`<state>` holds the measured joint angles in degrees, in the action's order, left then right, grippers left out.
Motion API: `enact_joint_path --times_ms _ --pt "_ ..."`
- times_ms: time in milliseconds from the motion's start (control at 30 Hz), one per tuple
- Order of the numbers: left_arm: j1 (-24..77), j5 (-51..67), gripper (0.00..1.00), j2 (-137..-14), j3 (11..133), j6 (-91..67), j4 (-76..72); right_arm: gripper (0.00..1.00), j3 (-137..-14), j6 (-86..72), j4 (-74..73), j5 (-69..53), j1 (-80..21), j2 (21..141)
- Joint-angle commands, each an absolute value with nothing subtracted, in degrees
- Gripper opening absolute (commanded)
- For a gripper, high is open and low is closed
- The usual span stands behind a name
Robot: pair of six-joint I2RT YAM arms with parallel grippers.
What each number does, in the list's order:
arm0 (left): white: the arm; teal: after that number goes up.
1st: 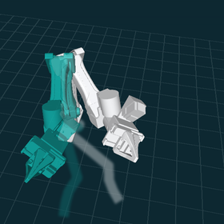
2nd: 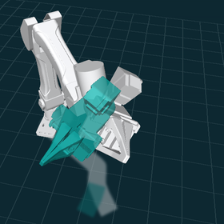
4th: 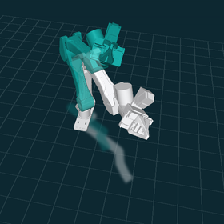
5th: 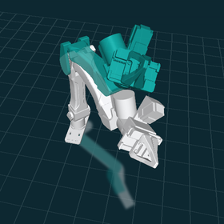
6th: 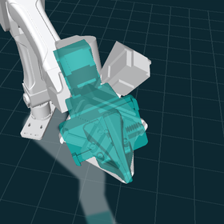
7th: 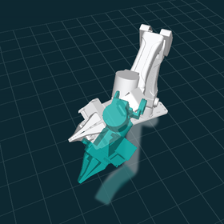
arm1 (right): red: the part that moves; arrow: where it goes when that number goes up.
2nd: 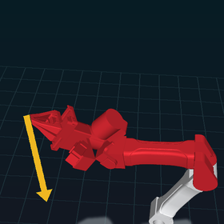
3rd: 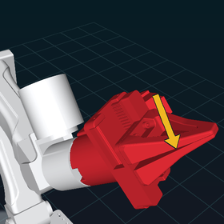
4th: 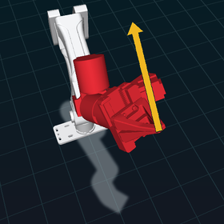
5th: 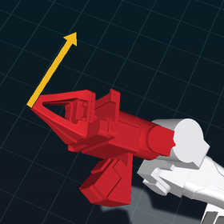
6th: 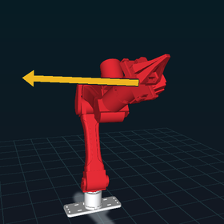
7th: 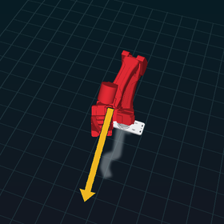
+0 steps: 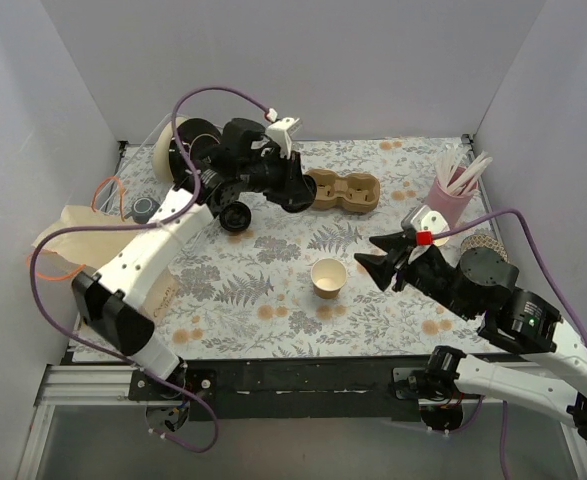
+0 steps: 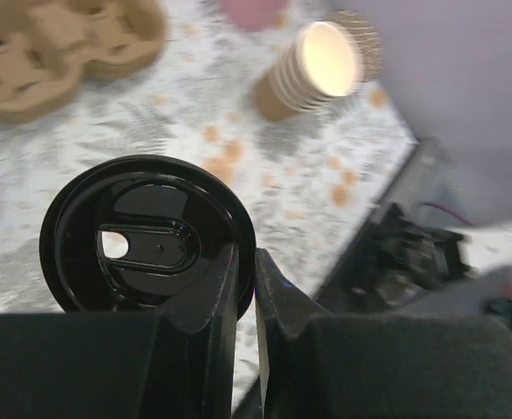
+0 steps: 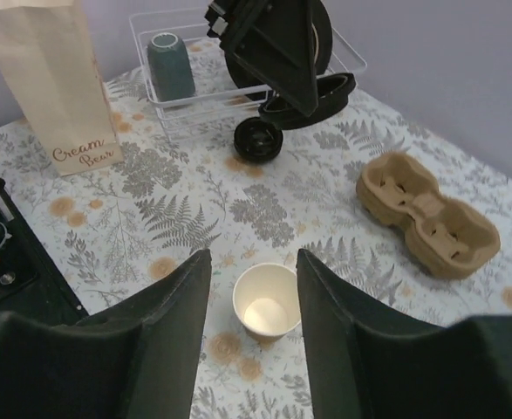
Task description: Pack the takeout coffee
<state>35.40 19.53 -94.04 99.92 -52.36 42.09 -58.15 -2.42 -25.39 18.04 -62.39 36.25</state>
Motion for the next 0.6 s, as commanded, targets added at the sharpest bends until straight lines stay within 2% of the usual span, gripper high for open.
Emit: enact_joint_path --times_ms 0,67,267,300,367,567 --pt "35.0 42.9 0.00 -83.8 92.8 -63.6 34.0 0.57 -58.4 11.5 -15.5 9.2 -62.7 38.3" --pt "35.1 51.1 0.00 -79.6 89.5 -67.8 31.7 0.62 -59.8 13.9 -17.2 7.0 -62.7 40.2" --pt "35.0 62.3 0.00 -71.6 78.8 -74.0 29.0 0.67 -59.9 21.3 -15.4 0.6 -62.8 42.2" --pt "35.0 64.2 0.00 -70.8 77.7 -74.9 28.7 0.73 -59.8 21.8 -14.6 0.4 -62.7 42.3" --pt "35.0 65.3 0.00 -68.8 75.2 -75.8 28.7 0.77 -59.9 24.4 -14.6 -2.8 -62.7 43.1" --pt "35.0 69.6 0.00 -67.6 71.0 -77.3 29.4 0.79 -61.3 30.0 -16.0 -7.2 -62.7 46.5"
